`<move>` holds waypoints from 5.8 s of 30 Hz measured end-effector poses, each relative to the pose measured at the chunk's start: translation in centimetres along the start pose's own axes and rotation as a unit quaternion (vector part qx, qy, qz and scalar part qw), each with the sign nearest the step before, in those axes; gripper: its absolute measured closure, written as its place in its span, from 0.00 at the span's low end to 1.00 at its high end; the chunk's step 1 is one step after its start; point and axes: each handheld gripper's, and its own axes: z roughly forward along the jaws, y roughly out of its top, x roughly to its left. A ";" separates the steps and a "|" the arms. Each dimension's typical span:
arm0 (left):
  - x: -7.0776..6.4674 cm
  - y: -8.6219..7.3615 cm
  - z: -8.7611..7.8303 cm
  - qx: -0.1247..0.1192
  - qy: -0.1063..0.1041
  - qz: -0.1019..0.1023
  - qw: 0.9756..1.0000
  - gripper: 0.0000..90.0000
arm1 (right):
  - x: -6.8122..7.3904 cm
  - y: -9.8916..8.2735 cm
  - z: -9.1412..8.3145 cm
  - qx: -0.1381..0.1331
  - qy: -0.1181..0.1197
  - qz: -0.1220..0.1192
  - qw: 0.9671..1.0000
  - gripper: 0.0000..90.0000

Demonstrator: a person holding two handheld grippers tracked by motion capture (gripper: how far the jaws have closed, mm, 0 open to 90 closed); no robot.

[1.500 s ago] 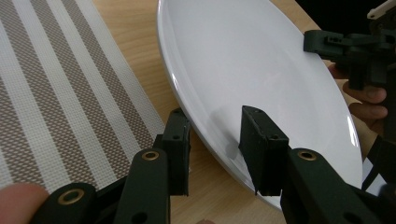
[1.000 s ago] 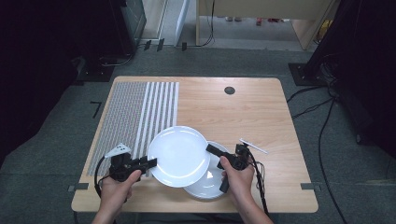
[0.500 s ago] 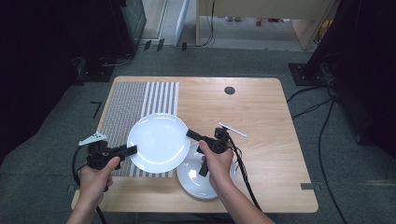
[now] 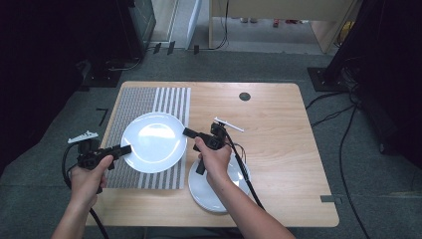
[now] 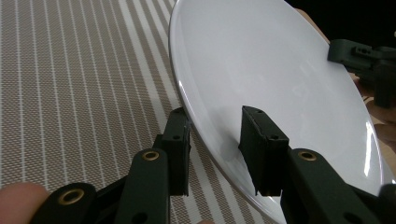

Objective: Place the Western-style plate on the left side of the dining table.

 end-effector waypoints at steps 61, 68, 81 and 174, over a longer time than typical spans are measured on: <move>9.9 3.6 9.6 0.041 0.109 -0.125 0.985 0.75 | -5.5 2.1 12.9 -0.004 -0.103 0.030 0.994 0.98; 9.9 3.6 9.8 0.040 0.113 -0.123 0.985 0.76 | -5.8 2.0 13.0 0.002 -0.105 0.031 0.994 0.98; 9.8 3.5 9.9 0.042 0.120 -0.101 0.987 0.74 | -6.0 1.9 13.1 0.003 -0.107 0.024 0.994 0.98; 2.9 -11.2 -1.1 -0.034 0.147 0.065 0.986 0.10 | -7.8 1.7 -14.1 -0.007 -0.132 -0.271 0.953 0.30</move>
